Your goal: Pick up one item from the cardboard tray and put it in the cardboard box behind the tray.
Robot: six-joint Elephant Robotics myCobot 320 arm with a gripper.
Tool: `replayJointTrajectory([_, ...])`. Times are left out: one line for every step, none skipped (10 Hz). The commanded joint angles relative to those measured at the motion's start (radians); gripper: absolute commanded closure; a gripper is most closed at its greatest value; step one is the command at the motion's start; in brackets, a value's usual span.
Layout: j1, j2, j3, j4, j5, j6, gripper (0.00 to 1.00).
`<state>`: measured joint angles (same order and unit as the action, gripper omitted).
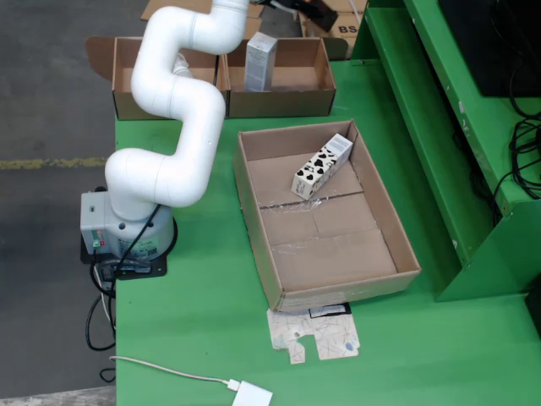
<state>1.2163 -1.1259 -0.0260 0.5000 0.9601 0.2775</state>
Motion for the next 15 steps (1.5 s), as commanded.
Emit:
replayJointTrajectory([0.024, -0.007, 0.026, 0.012, -0.007, -0.001, 1.00])
replayJointTrajectory([0.020, -0.011, 0.026, 0.012, -0.007, -0.056, 1.00])
replayJointTrajectory([0.020, -0.011, 0.026, 0.012, -0.007, -0.062, 1.00])
replayJointTrajectory([0.015, -0.014, 0.026, 0.012, -0.007, -0.064, 1.00])
replayJointTrajectory([0.015, -0.014, 0.026, 0.012, -0.007, -0.067, 1.00])
replayJointTrajectory([0.010, -0.019, 0.026, 0.012, -0.007, -0.084, 1.00])
replayJointTrajectory([0.010, -0.019, 0.026, 0.012, -0.007, -0.083, 1.00])
replayJointTrajectory([0.012, -0.026, 0.026, 0.012, -0.007, -0.086, 1.00])
replayJointTrajectory([0.012, -0.026, 0.026, 0.012, -0.007, -0.088, 1.00])
replayJointTrajectory([0.012, -0.026, 0.026, 0.012, -0.007, -0.089, 1.00])
replayJointTrajectory([0.010, -0.052, 0.026, 0.012, -0.007, -0.081, 1.00])
replayJointTrajectory([0.010, -0.052, 0.026, 0.012, -0.007, -0.081, 1.00])
replayJointTrajectory([-0.009, -0.096, 0.026, 0.012, -0.007, -0.081, 1.00])
replayJointTrajectory([-0.009, -0.096, 0.026, 0.012, -0.007, -0.081, 1.00])
replayJointTrajectory([-0.009, -0.108, 0.026, 0.012, -0.007, -0.081, 1.00])
